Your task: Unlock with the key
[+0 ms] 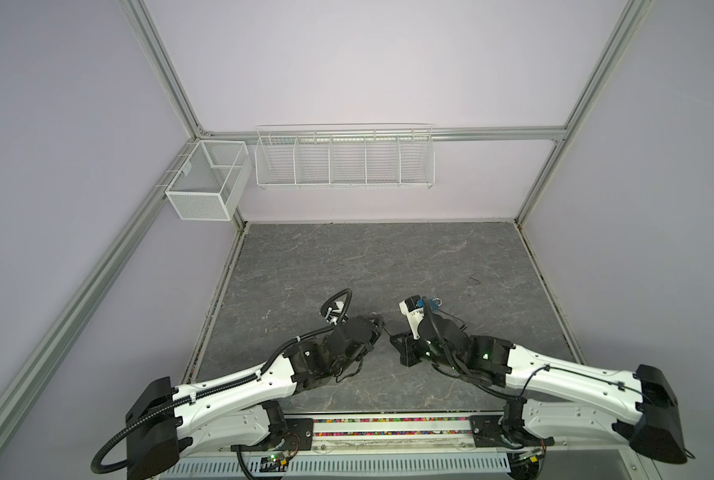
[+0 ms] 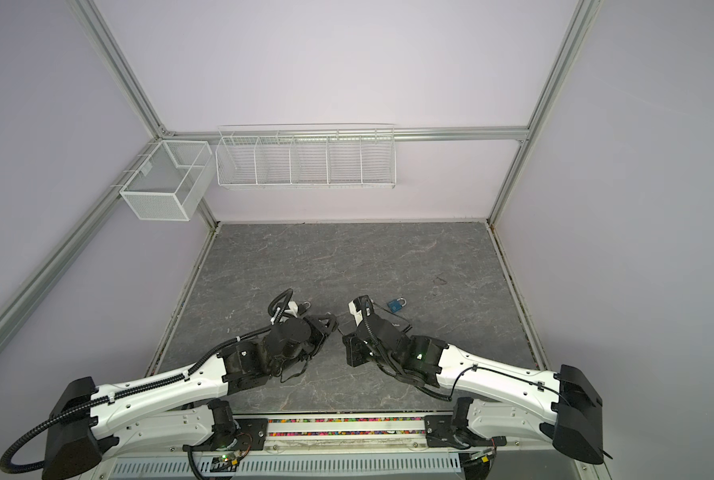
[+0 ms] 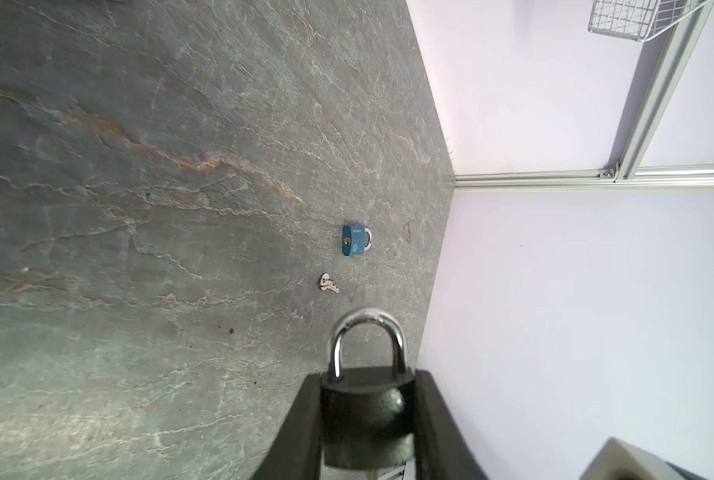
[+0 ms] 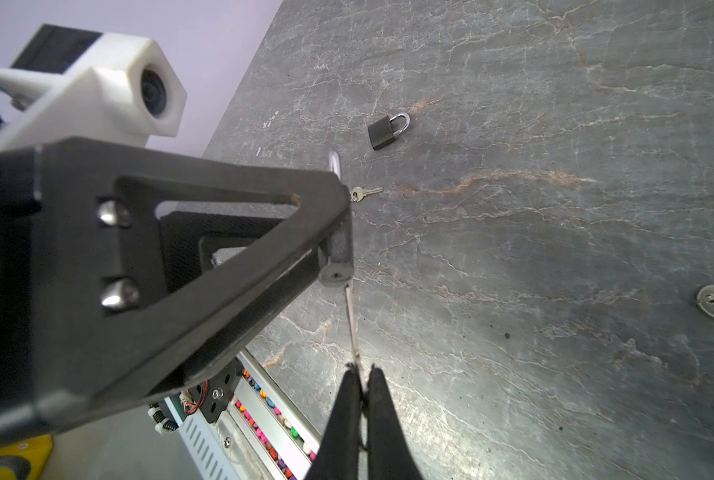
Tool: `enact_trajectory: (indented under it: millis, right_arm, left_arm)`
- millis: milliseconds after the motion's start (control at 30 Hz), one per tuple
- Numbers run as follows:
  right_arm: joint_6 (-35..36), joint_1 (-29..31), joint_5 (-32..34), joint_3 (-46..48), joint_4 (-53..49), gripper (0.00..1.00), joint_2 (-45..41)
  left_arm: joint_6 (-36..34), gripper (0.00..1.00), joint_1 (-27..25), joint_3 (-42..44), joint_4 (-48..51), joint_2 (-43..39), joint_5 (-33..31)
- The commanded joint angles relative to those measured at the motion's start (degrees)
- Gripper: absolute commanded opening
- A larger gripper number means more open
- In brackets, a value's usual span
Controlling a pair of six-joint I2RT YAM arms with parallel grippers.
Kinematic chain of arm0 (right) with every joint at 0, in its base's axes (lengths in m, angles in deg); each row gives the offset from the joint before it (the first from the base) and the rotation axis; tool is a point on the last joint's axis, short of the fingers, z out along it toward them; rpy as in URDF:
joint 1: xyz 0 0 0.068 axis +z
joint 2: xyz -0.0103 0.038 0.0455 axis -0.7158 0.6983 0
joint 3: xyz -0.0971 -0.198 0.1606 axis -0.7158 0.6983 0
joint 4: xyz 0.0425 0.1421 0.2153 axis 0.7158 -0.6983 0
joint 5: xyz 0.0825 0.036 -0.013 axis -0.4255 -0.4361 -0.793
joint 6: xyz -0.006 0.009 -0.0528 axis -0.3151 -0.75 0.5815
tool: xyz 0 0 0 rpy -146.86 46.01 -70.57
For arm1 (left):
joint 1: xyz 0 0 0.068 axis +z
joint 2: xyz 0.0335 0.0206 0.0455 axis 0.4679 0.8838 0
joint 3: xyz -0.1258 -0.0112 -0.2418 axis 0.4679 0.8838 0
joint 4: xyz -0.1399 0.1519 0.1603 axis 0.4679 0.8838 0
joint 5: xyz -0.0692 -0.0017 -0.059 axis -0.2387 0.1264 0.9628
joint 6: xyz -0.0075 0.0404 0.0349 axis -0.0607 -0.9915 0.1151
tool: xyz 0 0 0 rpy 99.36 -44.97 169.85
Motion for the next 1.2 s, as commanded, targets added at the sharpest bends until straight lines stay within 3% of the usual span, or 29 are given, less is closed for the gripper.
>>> enact_trajectory:
  millis: [0,667,1167]
  right_arm:
    - [-2.2,0.2,1.4,-2.0,-1.4,0.07,1.3]
    - [-2.6,0.2,2.0,-5.2,-2.2,0.07,4.2]
    - [-2.6,-0.5,-2.2,-6.3,-2.0,0.07,5.1]
  left_arm:
    - [1.4,0.0,0.3,0.5,-1.9,-0.1,0.0]
    - [1.1,0.0,0.3,0.4,0.2,-1.4,-0.4]
    - [-0.6,0.0,0.3,-0.2,1.6,-2.7,-1.4]
